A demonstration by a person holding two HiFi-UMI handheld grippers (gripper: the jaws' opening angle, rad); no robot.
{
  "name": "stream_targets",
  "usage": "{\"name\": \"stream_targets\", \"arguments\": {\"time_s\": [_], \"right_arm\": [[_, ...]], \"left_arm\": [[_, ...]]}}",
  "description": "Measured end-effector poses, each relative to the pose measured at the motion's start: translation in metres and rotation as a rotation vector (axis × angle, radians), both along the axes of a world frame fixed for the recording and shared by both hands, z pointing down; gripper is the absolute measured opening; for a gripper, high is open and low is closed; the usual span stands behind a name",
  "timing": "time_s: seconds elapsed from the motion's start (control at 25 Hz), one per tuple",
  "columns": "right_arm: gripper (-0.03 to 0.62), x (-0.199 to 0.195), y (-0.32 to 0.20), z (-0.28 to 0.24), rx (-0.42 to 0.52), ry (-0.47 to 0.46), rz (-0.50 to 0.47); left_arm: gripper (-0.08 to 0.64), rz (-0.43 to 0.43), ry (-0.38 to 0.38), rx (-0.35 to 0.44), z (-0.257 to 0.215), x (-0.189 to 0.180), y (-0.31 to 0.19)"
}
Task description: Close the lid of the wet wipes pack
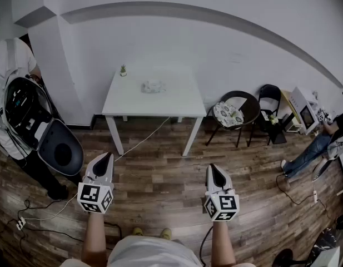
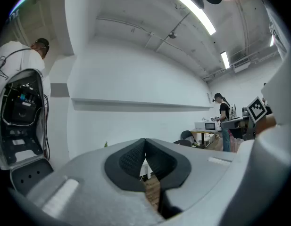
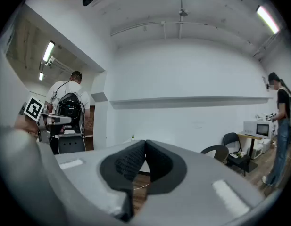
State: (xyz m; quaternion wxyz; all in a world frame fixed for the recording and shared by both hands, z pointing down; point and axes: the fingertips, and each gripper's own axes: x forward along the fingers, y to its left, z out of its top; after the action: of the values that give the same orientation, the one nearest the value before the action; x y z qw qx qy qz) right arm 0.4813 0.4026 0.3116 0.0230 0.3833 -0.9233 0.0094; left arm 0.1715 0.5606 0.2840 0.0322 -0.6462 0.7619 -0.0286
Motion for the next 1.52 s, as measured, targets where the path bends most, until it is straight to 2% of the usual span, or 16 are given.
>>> {"name": "stream_targets", "arguments": {"time_s": [0.48, 0.68, 1.24, 1.28, 1.32, 1.52], "right_arm": [[0.003, -0.016, 0.006, 0.000, -0.019, -0.002, -0.001], [0.003, -0.032, 0.009, 0.000, 0.004, 0.010, -0.021], [0.005, -0.032, 0.011, 0.010, -0.001, 0.053, -0.020], [0.037, -0.033, 0.010, 0.012, -0.002, 0.065, -0.027], [0.106, -0.035, 0.009, 0.013, -0.001, 0.078, -0.032], [0.115, -0.039, 0.004, 0.016, -0.013, 0.076, -0.035]], "left_arm": [[0.005, -0.003, 0.005, 0.015, -0.003, -0.008, 0.005], [0.005, 0.000, 0.004, 0.017, 0.000, -0.014, 0.003], [0.005, 0.021, 0.016, 0.001, 0.009, -0.007, -0.004], [0.004, 0.021, 0.016, 0.001, 0.009, -0.007, -0.005], [0.005, 0.021, 0.015, 0.002, 0.009, -0.007, -0.006], [0.005, 0.022, 0.012, 0.003, 0.009, -0.006, -0.012]]}}
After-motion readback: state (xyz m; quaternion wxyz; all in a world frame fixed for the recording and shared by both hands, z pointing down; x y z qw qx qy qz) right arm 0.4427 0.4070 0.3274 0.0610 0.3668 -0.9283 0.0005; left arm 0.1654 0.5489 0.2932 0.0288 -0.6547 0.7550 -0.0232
